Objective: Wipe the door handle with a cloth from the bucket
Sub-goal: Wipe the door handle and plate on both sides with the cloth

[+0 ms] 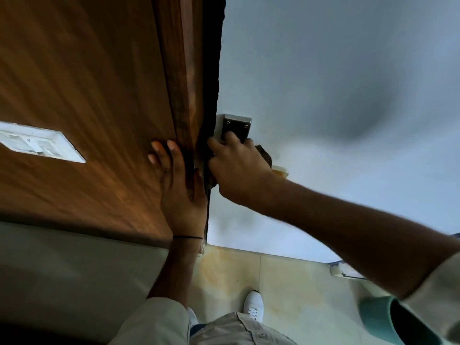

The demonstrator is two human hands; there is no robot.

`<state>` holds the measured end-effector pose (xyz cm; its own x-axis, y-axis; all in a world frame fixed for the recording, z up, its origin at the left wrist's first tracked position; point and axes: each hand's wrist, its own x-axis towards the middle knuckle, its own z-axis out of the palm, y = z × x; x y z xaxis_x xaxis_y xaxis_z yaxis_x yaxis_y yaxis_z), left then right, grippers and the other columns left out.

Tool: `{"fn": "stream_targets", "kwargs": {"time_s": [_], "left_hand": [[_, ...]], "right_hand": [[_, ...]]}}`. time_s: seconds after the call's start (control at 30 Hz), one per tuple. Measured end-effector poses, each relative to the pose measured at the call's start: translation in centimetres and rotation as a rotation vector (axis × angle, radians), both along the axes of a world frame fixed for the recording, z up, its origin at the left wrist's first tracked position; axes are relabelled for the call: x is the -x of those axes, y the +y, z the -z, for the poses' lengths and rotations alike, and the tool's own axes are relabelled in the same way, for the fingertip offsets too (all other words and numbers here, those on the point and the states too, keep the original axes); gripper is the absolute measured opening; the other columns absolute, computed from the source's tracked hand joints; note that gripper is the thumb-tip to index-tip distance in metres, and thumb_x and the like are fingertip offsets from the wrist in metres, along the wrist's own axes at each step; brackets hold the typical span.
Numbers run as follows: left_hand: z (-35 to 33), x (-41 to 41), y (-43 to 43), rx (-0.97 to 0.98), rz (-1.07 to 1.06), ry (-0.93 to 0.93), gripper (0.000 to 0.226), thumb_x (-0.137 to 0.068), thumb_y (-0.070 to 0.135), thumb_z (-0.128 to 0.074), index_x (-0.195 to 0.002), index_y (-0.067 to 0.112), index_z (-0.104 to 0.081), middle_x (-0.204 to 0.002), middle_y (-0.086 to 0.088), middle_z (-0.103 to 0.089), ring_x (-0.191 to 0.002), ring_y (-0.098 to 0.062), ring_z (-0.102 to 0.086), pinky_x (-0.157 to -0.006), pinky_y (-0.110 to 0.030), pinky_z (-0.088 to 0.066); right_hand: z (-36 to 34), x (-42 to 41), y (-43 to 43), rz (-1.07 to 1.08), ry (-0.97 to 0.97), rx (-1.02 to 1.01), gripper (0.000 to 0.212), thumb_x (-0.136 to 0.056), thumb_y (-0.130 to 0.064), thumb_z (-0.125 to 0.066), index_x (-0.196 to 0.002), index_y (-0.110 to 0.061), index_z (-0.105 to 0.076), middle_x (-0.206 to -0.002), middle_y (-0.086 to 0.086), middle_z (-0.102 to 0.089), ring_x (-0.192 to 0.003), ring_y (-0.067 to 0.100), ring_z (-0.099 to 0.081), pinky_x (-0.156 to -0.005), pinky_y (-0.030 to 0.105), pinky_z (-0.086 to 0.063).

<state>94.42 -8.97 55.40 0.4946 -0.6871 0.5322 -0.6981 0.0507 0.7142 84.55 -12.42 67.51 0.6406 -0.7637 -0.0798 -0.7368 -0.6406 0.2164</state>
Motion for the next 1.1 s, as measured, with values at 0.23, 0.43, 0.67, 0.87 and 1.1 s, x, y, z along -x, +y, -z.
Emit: {"fn": "stream_targets", "kwargs": {"time_s": [0.23, 0.43, 0.67, 0.87, 1.1], "left_hand": [[0.1, -0.1, 0.2, 0.017, 0.013, 0.0, 0.069, -0.1, 0.017, -0.06, -0.156, 0.008, -0.02, -0.164, -0.02, -0.017, -0.153, -0.036, -0.014, -0.123, -0.046, -0.027], [-0.2, 0.3, 0.1, 0.081, 0.031, 0.034, 0.067, -0.098, 0.011, -0.062, -0.153, 0.002, -0.025, -0.162, -0.025, -0.02, -0.152, -0.04, -0.016, -0.126, -0.034, -0.02], [-0.2, 0.5, 0.1, 0.092, 0.044, 0.034, 0.068, -0.097, 0.006, -0.061, -0.153, 0.001, -0.024, -0.162, -0.027, -0.018, -0.152, -0.04, -0.014, -0.126, -0.03, -0.014], [-0.1, -0.1, 0.3, 0.086, 0.072, 0.012, 0.068, -0.098, 0.011, -0.062, -0.153, 0.002, -0.024, -0.162, -0.026, -0.018, -0.153, -0.039, -0.014, -0.125, -0.026, -0.011], [-0.4, 0.4, 0.4, 0.065, 0.025, -0.004, 0.067, -0.099, 0.013, -0.059, -0.154, 0.004, -0.022, -0.163, -0.024, -0.018, -0.153, -0.038, -0.015, -0.124, -0.019, -0.005]], "right_hand": [[0.3, 5.2, -0.8, -0.067, -0.359, -0.154, 0.053, -0.078, -0.011, -0.053, -0.13, -0.02, -0.065, -0.126, 0.007, -0.057, -0.107, 0.032, -0.057, -0.077, 0.034, -0.051], [4.5, 13.5, 2.5, 0.144, -0.864, -0.273, 0.082, -0.072, 0.007, -0.057, -0.143, -0.033, -0.054, -0.145, -0.014, -0.05, -0.117, 0.015, -0.061, -0.072, 0.01, -0.054], [7.3, 8.3, 2.7, 0.154, -0.931, 0.052, 0.055, -0.086, -0.001, -0.061, -0.138, -0.018, -0.06, -0.141, 0.004, -0.06, -0.132, 0.025, -0.052, -0.107, 0.042, -0.046], [6.3, 8.0, 2.4, 0.131, -0.885, 0.019, 0.049, -0.088, -0.016, -0.055, -0.137, -0.017, -0.061, -0.136, 0.003, -0.064, -0.12, 0.023, -0.059, -0.1, 0.038, -0.049], [6.8, 12.7, 4.4, 0.501, -1.466, -0.459, 0.051, -0.096, 0.004, -0.052, -0.127, -0.034, -0.068, -0.088, 0.02, -0.063, -0.053, 0.045, -0.058, -0.047, 0.029, -0.05]]}}
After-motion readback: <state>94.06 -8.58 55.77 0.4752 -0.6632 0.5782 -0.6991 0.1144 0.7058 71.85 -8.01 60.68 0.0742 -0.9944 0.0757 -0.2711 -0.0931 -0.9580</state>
